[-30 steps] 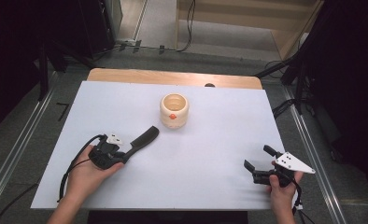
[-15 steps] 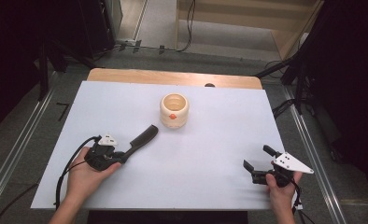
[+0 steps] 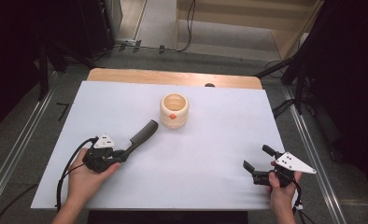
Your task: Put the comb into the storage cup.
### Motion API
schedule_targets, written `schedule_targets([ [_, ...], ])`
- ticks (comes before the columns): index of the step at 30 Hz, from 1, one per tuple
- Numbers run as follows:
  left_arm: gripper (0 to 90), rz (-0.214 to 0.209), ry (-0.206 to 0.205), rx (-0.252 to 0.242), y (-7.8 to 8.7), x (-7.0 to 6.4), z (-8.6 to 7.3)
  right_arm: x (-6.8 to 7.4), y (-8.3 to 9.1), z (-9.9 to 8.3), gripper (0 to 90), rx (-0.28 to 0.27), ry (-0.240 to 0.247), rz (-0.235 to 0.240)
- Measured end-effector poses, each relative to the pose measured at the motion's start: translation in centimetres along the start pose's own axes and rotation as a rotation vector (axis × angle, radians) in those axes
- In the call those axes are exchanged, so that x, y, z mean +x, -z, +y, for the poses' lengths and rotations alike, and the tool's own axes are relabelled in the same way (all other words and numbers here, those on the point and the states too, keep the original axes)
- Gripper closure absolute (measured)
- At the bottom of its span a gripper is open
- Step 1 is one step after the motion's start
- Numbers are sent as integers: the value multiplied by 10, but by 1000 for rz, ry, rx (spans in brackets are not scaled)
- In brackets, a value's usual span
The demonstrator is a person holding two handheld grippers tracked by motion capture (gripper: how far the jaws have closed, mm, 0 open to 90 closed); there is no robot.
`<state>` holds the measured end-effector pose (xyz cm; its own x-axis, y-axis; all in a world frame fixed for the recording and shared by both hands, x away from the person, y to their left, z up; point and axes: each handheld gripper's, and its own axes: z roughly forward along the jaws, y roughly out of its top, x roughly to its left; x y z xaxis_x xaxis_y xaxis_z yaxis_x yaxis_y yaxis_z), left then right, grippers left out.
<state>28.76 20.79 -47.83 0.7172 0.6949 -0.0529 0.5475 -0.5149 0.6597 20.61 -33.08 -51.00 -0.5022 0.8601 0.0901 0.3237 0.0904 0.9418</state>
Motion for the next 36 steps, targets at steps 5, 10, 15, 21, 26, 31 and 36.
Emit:
schedule_targets([
  [5,727,3,-19,-53,4,-4,3,8,-4,9,0,-2,-4,9],
  [10,727,13,-41,-114,8,-11,7,16,-11,21,0,0,13,25],
  [15,727,16,-62,-155,10,-17,10,26,-20,35,0,-1,24,49],
  [21,727,16,-85,-201,9,-27,17,36,-33,53,0,-12,17,81],
  [26,727,8,-97,-221,4,-33,23,45,-46,68,0,-15,27,105],
  [31,726,10,-104,-250,3,-37,33,54,-57,79,0,2,44,124],
  [36,727,7,-98,-293,1,-40,41,64,-70,95,0,-5,44,137],
])
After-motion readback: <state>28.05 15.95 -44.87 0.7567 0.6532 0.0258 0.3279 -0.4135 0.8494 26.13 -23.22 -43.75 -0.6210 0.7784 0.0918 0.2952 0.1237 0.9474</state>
